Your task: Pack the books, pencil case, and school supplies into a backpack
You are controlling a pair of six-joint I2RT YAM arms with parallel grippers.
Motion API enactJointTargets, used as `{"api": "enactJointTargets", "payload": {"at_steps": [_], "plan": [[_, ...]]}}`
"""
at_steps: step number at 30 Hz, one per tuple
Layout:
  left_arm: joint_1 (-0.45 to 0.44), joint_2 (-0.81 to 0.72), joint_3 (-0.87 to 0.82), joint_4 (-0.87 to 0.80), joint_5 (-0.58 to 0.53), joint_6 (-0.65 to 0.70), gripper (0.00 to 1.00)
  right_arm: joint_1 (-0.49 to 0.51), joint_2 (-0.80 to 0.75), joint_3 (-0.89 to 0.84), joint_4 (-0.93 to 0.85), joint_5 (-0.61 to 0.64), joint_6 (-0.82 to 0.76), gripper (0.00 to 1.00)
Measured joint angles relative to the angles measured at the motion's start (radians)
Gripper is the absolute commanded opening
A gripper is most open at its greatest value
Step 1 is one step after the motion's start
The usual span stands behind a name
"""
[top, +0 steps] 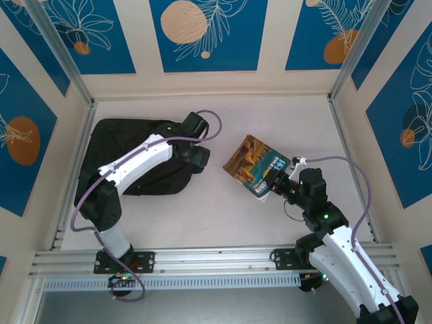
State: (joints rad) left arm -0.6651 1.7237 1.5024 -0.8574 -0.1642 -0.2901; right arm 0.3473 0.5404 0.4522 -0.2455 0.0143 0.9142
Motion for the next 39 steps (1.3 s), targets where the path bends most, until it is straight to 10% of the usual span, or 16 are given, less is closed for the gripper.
{"api": "enactJointTargets", "payload": {"at_steps": [13, 19, 39], "plan": [[0.072, 0.0, -0.045, -0.011, 0.06, 0.039, 0.48, -0.098, 0.0, -0.001, -0.001, -0.132, 0.026, 0.0], [0.092, 0.0, -0.069, -0.001, 0.089, 0.044, 0.0, -0.117, 0.007, -0.012, 0.028, -0.173, 0.049, 0.0], [0.106, -0.347, -0.087, 0.093, 0.334, -0.044, 0.0, -0.089, 0.121, 0.11, 0.104, -0.323, 0.062, 0.0]]}}
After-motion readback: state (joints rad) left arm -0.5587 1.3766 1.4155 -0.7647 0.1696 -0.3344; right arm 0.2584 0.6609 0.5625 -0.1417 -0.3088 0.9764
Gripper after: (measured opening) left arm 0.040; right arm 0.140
